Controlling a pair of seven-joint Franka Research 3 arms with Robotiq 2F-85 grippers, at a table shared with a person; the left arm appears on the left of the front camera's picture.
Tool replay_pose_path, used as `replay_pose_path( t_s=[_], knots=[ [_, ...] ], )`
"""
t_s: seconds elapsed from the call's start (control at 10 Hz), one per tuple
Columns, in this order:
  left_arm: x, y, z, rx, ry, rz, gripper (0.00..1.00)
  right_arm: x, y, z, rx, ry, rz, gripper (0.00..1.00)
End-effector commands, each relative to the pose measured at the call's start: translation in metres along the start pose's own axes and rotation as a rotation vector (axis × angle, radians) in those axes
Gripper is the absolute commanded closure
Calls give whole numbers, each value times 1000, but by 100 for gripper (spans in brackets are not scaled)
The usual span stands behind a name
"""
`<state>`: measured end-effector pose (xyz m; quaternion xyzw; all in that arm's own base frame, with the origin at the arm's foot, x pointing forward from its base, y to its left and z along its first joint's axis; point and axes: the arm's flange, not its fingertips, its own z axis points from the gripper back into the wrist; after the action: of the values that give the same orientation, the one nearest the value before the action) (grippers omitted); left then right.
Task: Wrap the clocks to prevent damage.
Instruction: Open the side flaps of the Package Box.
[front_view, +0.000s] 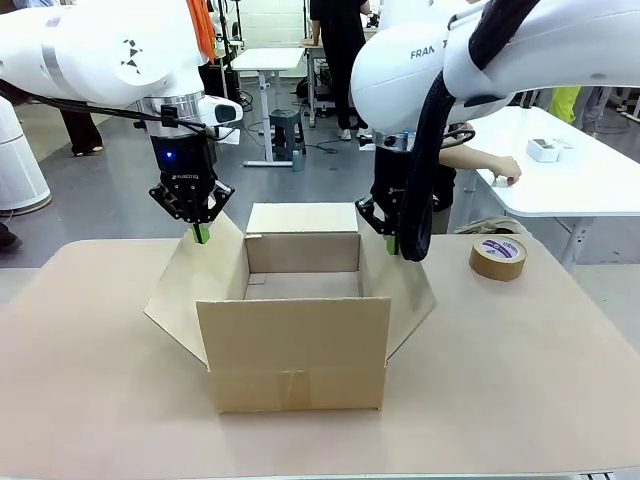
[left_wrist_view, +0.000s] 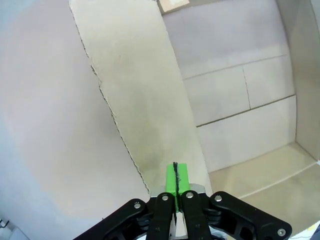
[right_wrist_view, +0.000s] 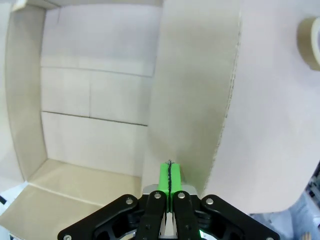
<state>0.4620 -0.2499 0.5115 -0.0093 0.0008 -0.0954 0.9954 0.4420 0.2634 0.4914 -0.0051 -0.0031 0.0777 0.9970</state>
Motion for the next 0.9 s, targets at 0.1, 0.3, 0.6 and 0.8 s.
replay_pose_path(
  t_s=[0.1, 0.3, 0.6, 0.8],
  knots=[
    [7, 10, -19, 41, 37, 48, 100, -8, -21, -18, -36, -9, -40, 99],
    [6, 18, -30, 40, 54, 58, 100, -8, -33, -32, -5, 20, -52, 99],
    [6, 28, -54, 19, 84, 50, 100, -6, -50, -61, 40, 55, -68, 99],
    [5, 30, -69, -15, 49, -2, 100, -5, -52, -79, 58, 68, -60, 99]
  ],
)
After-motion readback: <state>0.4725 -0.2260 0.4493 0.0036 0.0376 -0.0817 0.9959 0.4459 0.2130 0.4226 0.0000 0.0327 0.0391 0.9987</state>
